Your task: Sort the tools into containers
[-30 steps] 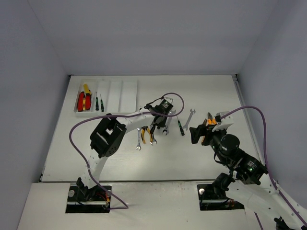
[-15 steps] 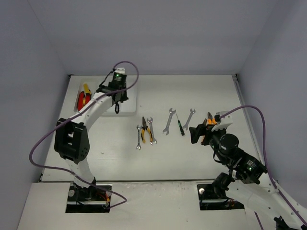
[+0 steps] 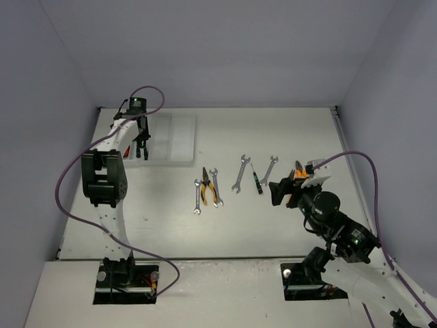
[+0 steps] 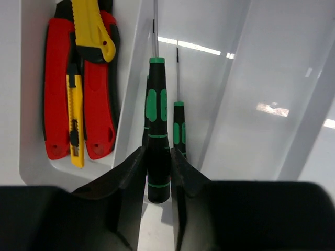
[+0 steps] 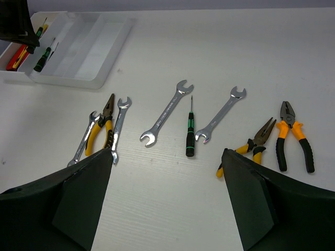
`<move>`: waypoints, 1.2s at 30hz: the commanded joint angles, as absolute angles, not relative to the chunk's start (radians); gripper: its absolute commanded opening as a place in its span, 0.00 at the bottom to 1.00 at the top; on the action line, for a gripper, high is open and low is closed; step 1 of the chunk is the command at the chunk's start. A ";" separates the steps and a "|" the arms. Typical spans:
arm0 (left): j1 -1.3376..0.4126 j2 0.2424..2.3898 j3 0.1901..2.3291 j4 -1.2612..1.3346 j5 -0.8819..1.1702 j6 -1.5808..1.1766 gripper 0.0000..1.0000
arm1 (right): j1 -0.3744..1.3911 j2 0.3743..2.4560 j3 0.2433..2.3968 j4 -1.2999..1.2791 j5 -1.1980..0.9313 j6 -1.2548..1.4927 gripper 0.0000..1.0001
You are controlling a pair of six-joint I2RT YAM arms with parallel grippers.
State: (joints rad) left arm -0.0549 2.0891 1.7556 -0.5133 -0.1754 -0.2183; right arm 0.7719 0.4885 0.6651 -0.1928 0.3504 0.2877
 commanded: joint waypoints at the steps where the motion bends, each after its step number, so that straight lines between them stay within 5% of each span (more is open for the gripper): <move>1: -0.040 2.035 1.810 -0.518 -0.187 -0.185 0.30 | 0.770 0.499 0.672 -0.144 0.357 0.298 0.83; 14: -0.109 1.724 1.606 -0.513 -0.113 -0.301 0.45 | 0.767 0.709 0.704 -0.144 0.343 0.316 0.82; 26: -0.187 1.269 1.290 -0.538 -0.016 -0.326 0.57 | 0.643 1.134 0.798 -0.070 0.163 0.290 0.51; 36: -0.184 0.987 1.026 -0.464 -0.006 -0.281 0.63 | 0.555 1.409 0.831 0.032 0.129 0.278 0.46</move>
State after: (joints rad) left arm -0.1894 1.0558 1.0217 -0.5391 -0.0130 -0.3095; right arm 0.5815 1.3452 0.7786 -0.0664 0.1479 0.2875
